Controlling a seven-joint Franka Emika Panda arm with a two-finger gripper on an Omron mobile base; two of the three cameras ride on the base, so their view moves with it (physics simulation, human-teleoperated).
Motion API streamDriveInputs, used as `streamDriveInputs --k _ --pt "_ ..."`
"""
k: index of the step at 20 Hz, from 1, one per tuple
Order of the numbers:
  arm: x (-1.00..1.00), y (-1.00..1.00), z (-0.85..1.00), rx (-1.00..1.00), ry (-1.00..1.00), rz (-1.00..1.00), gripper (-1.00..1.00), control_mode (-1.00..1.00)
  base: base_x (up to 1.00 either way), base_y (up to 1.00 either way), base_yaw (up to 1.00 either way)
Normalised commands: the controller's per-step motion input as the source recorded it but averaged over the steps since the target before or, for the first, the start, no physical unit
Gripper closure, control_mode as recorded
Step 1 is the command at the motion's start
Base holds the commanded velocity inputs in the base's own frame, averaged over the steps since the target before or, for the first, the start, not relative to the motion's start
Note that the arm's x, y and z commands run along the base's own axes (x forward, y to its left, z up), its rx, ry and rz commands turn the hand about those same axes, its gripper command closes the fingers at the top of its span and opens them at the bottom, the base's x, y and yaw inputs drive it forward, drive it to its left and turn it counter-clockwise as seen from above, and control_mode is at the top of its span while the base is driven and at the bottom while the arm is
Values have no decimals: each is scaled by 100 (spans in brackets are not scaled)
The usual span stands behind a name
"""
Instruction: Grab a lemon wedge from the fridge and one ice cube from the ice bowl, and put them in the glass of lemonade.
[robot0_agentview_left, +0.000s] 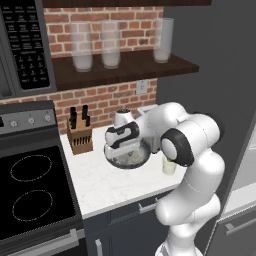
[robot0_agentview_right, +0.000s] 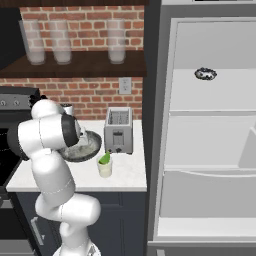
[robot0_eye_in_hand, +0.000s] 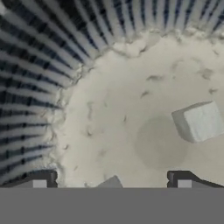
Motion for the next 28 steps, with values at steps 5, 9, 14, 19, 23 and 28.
streamDriveInputs --k 5,9,14,19,23,28 --pt "3 0 -31 0 0 14 -100 -100 0 0 0" --pt "0 0 -10 0 0 14 -100 -100 0 0 0" --pt "0 0 -1 0 0 12 -100 -100 0 0 0" --pt "1 -11 -1 0 0 4 -100 -100 0 0 0" --pt "19 -9 0 0 0 0 -100 -100 0 0 0" --pt "35 -14 0 0 0 0 -100 -100 0 0 0"
